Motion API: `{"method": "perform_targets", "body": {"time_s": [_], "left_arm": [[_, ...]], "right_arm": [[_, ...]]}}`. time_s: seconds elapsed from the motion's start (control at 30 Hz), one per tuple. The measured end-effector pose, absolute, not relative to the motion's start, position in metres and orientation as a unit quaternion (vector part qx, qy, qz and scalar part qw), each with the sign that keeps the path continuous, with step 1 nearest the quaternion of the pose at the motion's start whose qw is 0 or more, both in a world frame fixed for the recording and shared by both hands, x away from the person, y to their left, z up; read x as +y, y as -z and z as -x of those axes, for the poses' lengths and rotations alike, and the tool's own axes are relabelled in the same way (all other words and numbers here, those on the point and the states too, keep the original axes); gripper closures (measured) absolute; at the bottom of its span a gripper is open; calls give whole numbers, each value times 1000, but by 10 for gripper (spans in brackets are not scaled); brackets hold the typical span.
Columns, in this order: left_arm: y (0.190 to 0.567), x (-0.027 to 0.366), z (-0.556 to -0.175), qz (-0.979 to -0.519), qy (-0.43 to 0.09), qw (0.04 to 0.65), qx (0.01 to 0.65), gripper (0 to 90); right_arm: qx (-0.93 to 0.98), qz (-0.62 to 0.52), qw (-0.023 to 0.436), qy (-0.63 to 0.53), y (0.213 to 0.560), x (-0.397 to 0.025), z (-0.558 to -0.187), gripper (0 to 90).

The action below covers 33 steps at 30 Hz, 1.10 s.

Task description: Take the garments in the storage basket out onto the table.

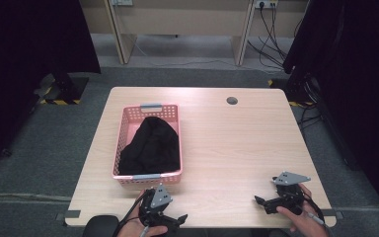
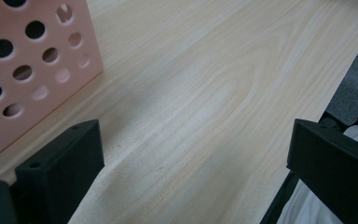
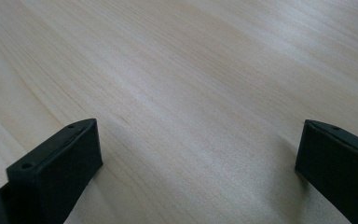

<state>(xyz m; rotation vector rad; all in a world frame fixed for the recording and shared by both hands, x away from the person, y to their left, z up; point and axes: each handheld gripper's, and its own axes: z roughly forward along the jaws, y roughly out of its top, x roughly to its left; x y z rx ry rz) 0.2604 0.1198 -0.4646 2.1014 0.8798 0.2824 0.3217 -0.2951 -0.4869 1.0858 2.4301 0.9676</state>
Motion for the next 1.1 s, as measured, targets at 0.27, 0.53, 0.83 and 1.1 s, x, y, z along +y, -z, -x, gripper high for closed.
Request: {"method": "perform_targets", "body": {"time_s": [0.27,0.53,0.83,1.1], "left_arm": [[456,131,-262,-823,-123,422,361,26],[450,139,-262,-813,-130,432,368,26],[445,143,-263,-808,-135,436,373,26],[443,147,-263,-803,-139,440,377,27]], "right_arm": [[848,-379,154,-338,487,-295,-322,4],[848,-379,154,-338,487,-295,-322,4],[848,-379,154,-338,487,-295,-322,4],[848,-379,154,-338,487,-295,-322,4]]}}
